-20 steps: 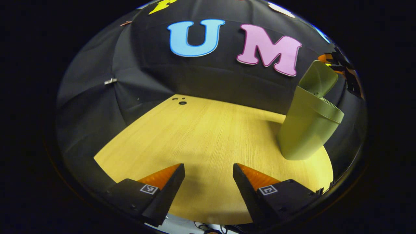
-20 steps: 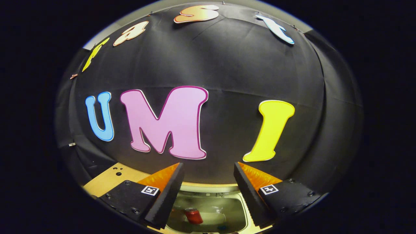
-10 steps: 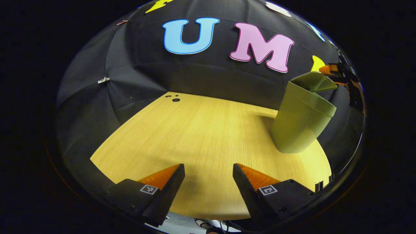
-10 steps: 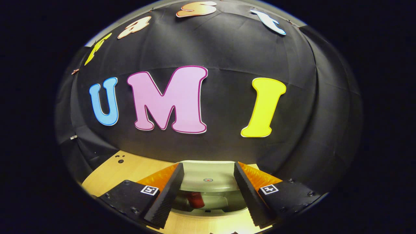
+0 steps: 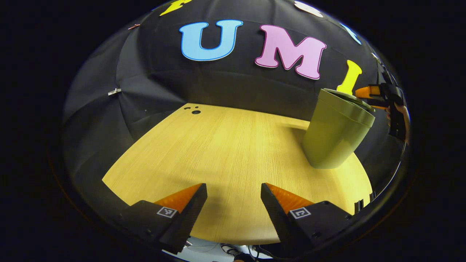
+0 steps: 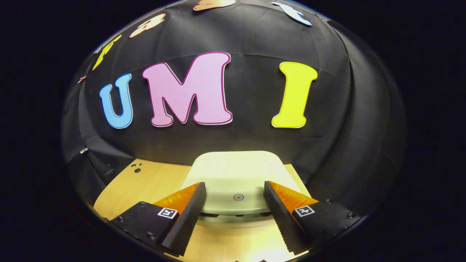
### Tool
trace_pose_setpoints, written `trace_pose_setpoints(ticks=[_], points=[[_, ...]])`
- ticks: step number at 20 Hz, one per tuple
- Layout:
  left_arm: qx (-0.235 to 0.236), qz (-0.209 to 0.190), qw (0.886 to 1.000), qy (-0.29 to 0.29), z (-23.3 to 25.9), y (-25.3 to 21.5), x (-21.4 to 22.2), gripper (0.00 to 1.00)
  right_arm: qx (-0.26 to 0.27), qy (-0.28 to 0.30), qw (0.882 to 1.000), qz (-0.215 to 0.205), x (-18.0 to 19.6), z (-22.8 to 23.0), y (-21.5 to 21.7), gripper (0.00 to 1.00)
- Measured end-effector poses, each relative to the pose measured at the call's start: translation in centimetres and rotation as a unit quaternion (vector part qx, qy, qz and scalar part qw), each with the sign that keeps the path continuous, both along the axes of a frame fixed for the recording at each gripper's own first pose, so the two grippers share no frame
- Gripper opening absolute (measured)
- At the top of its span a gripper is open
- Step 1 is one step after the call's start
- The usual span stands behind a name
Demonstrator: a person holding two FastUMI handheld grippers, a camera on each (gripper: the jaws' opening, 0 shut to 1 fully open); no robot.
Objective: Press the lid of the desktop garbage bin to open it, pick up the crumpled paper on the desktop and throw it into the bin, then pick up the pop can on the desktop and drop it into the bin, and finally close the garbage bin lid.
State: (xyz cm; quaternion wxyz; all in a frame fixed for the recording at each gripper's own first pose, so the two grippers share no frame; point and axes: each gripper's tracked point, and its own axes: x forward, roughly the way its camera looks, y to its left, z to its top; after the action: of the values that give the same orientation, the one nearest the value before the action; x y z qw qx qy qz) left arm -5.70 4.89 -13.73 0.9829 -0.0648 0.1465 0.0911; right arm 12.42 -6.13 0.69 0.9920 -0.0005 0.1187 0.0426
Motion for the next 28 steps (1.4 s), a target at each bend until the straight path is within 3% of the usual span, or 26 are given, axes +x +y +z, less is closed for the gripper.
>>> trace_pose_setpoints(ticks=[13, 19, 22, 28], points=[[0.013, -0.016, 1.000, 0.019, -1.3, 0.1, 1.7, 0.96, 0.019, 0.005, 1.000, -0.005, 0.6, -0.9, 0.5, 1.00], [0.016, -0.034, 0.999, 0.029, -2.0, -0.7, 3.1, 0.96, 0.004, -0.018, 1.000, -0.009, 0.8, -0.9, 0.4, 1.00], [0.006, -0.044, 0.999, 0.023, -1.1, -1.4, 4.2, 0.96, 0.000, -0.034, 0.999, -0.001, 0.7, -0.9, 0.6, 1.00], [0.031, -0.069, 0.997, -0.009, 2.0, -2.8, 5.3, 0.96, 0.006, -0.031, 0.999, -0.008, 0.1, -0.6, 0.7, 1.00]])
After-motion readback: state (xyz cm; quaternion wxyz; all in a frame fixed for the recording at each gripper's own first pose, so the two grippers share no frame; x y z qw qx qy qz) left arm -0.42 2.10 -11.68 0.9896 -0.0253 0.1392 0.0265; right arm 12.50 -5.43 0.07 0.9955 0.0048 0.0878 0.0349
